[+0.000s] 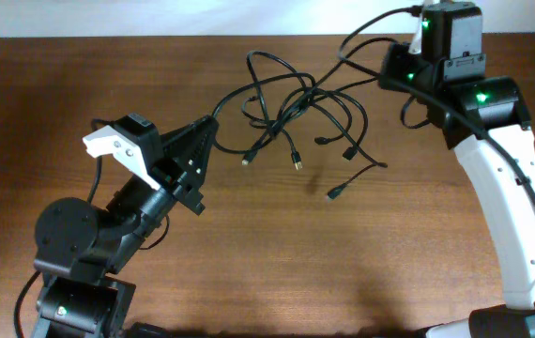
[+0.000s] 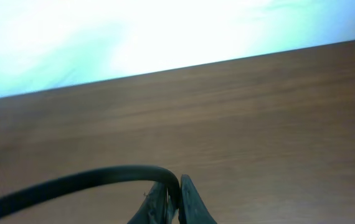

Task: Untangle cables

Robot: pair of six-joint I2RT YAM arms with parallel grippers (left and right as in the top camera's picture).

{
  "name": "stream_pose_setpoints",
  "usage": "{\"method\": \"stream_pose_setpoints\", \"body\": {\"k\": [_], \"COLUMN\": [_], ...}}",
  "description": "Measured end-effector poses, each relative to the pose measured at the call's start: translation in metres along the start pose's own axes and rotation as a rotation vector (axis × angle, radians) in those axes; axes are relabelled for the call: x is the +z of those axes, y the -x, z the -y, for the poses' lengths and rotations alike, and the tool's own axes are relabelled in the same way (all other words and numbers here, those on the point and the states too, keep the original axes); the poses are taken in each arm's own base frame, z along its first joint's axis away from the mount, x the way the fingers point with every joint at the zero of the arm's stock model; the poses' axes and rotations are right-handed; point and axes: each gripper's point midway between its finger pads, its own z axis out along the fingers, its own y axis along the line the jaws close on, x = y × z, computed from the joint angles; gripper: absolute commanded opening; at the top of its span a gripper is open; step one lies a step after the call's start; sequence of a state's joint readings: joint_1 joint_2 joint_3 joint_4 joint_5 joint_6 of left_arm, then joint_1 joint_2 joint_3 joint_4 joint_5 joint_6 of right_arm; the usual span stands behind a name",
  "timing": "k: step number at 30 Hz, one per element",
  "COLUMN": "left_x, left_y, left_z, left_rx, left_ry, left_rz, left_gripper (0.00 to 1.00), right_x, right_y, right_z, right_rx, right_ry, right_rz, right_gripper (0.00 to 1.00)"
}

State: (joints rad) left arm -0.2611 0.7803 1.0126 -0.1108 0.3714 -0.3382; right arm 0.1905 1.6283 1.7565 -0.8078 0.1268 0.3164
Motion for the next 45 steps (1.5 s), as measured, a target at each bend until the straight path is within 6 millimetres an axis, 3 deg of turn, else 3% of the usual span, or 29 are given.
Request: {"method": "stream_pose_setpoints", "body": {"k": [4,5,7,11,18,24,34,36,39,45], "left_x": [0.0,-0.001,-0.005,-0.032,-0.052,-0.059,-0.089,-0.091,-0.092,-0.09], "left_y": [0.001,0.003,0.01,0.037,0.052,0.058,0.084,0.085,0.085,0.084], "left_z": [-0.002,-0.008,-0.021,-0.044,-0.071,-0.083,-0.108,-0.111,-0.112,-0.11], "left_rx": [0.001,0.001,0.007,0.041,0.066,0.065,0.065,0.065,0.064,0.065], "left_ry": [0.012,0.04,0.11,0.247,0.374,0.451,0.677,0.698,0.706,0.69], "left_rz": [0.005,0.014,0.045,0.15,0.207,0.236,0.359,0.367,0.37,0.364], "left_gripper": [0.03,0.03,0.04,0.03,0.03,0.03,0.05,0.05,0.06,0.06], "right_x": [0.0,-0.001,-0.003,-0.008,-0.017,-0.022,-0.045,-0.048,-0.044,-0.023], "right_y": [0.015,0.019,0.023,0.031,0.036,0.043,0.04,0.04,0.046,0.06], "right_z": [0.057,0.077,0.098,0.139,0.183,0.2,0.271,0.277,0.273,0.217], "right_rx": [0.055,0.079,0.106,0.16,0.219,0.245,0.339,0.35,0.351,0.32], "right_ry": [-0.175,-0.222,-0.261,-0.342,-0.42,-0.446,-0.577,-0.584,-0.533,-0.23], "right_rz": [0.047,0.057,0.066,0.09,0.115,0.144,0.169,0.174,0.188,0.189], "right_gripper": [0.04,0.04,0.04,0.04,0.04,0.04,0.04,0.04,0.04,0.04]}}
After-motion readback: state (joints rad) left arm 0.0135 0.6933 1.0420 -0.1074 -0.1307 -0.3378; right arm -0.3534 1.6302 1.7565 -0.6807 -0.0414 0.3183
